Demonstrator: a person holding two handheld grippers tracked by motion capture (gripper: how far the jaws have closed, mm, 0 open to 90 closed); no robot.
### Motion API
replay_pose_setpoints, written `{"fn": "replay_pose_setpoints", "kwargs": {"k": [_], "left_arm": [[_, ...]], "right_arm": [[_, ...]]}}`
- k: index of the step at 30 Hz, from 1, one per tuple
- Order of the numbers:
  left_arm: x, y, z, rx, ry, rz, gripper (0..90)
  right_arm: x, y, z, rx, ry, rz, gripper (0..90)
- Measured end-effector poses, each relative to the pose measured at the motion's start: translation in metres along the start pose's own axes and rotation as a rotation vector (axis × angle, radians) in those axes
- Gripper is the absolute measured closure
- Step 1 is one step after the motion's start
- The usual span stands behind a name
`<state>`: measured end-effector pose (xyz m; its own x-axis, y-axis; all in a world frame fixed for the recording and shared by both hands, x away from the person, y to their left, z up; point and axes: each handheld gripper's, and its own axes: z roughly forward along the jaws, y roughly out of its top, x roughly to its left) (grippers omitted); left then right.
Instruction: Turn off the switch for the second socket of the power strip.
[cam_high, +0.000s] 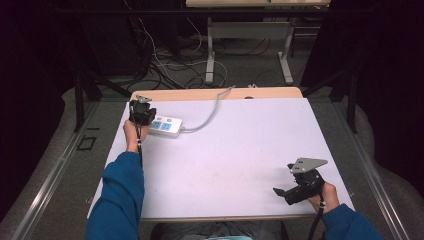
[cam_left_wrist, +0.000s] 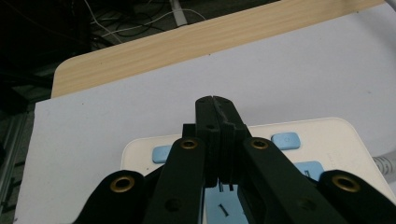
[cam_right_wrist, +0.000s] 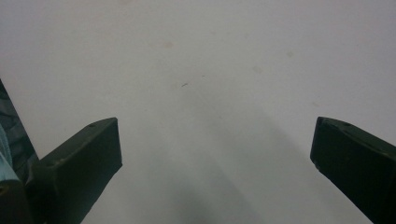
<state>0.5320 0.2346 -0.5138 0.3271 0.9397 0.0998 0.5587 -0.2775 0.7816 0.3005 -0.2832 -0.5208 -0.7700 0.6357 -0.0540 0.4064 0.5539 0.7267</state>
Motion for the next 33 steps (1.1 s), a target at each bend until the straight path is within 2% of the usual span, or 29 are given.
{"fn": "replay_pose_setpoints", "kwargs": {"k": [5, 10, 11, 12, 13, 14, 15, 17, 25, 33], "left_arm": [[-0.003, -0.002, 0.004, 0.002, -0.014, 0.006, 90.0], [-0.009, -0.011, 0.013, 0.006, -0.033, 0.003, 90.0], [-0.009, -0.013, 0.016, -0.002, -0.035, 0.001, 90.0], [-0.009, -0.015, 0.016, 0.012, -0.044, -0.004, 90.0], [-0.009, -0.017, 0.018, 0.001, -0.047, -0.007, 90.0], [-0.007, -0.019, 0.019, 0.010, -0.052, -0.014, 90.0], [-0.007, -0.019, 0.019, 0.010, -0.052, -0.014, 90.0], [-0.006, -0.020, 0.021, 0.005, -0.045, -0.017, 90.0], [-0.006, -0.021, 0.024, 0.005, -0.056, -0.006, 89.9], [-0.004, -0.021, 0.024, 0.004, -0.068, 0.002, 90.0]], "right_arm": [[0.000, 0.000, 0.001, -0.002, -0.005, -0.001, 1.6], [0.000, 0.000, 0.000, 0.001, -0.003, 0.000, 1.7], [-0.002, 0.000, 0.001, -0.005, -0.006, -0.014, 1.7], [-0.001, 0.000, 0.001, -0.008, -0.015, -0.002, 1.7], [0.000, 0.000, 0.001, -0.004, -0.015, 0.003, 1.7], [-0.001, 0.000, 0.000, -0.006, -0.012, -0.005, 1.8], [0.000, -0.001, 0.000, -0.002, -0.014, 0.010, 1.8], [-0.001, 0.000, 0.001, -0.005, -0.018, 0.007, 1.8], [-0.001, 0.000, 0.001, 0.008, -0.016, 0.008, 1.9], [-0.001, -0.001, 0.002, -0.001, -0.019, 0.005, 2.0]]}}
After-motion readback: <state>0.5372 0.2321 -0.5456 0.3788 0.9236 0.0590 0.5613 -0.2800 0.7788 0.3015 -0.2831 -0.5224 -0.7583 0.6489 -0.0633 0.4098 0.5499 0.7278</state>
